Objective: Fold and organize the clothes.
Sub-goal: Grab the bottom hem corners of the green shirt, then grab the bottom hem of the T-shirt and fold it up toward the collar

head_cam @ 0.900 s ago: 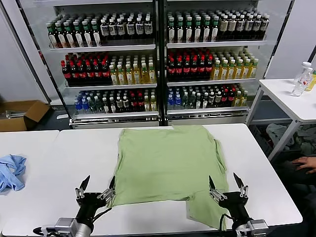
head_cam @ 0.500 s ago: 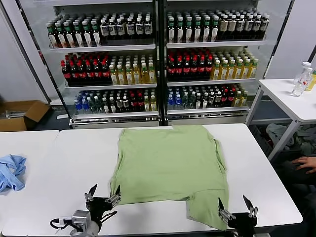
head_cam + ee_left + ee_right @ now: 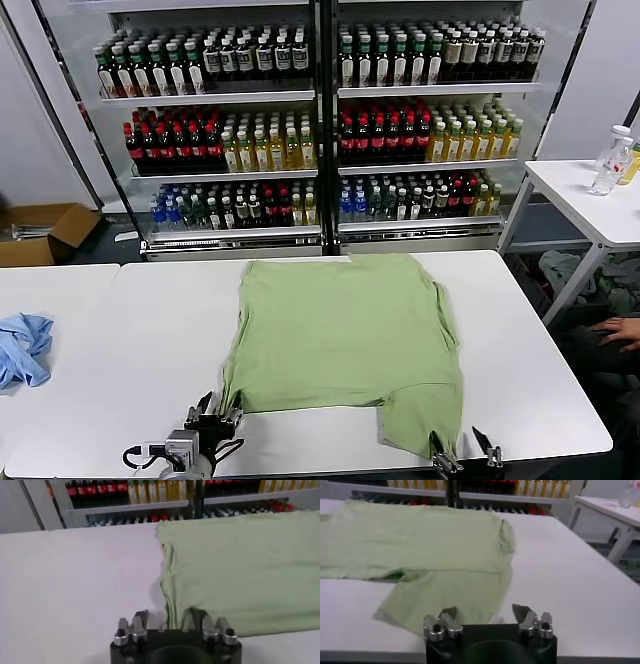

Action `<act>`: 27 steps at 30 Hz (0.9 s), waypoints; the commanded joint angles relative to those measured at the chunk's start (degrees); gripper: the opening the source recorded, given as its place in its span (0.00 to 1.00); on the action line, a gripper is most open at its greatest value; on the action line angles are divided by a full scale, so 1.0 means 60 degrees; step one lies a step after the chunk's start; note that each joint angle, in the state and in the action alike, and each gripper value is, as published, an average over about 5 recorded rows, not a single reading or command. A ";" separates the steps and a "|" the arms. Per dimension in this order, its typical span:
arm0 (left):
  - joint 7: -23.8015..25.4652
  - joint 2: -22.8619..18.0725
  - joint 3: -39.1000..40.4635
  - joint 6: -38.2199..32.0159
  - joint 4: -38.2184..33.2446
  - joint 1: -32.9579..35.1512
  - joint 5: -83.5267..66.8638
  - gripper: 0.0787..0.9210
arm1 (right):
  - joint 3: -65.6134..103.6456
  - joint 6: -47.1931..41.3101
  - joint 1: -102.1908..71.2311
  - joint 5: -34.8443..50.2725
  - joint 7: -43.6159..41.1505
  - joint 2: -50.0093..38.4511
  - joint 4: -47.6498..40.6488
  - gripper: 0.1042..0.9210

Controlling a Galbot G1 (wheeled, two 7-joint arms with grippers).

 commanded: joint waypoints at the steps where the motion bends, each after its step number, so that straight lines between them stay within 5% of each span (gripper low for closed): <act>1: -0.0200 -0.0085 0.0015 0.0200 0.0395 -0.0062 -0.1007 0.48 | -0.0190 -0.0060 0.0028 0.0362 -0.0248 -0.0062 -0.0298 0.47; 14: 0.0461 0.0395 -0.0487 -0.0067 -0.0389 -0.0041 -0.2164 0.05 | 0.0761 0.1060 0.0402 0.1496 -0.0869 -0.0727 -0.0037 0.03; 27: 0.1044 0.1037 -0.1042 -0.0532 -0.0618 -0.1073 -0.2824 0.01 | 0.1668 0.1238 0.2333 0.3153 -0.0593 -0.1899 0.0002 0.00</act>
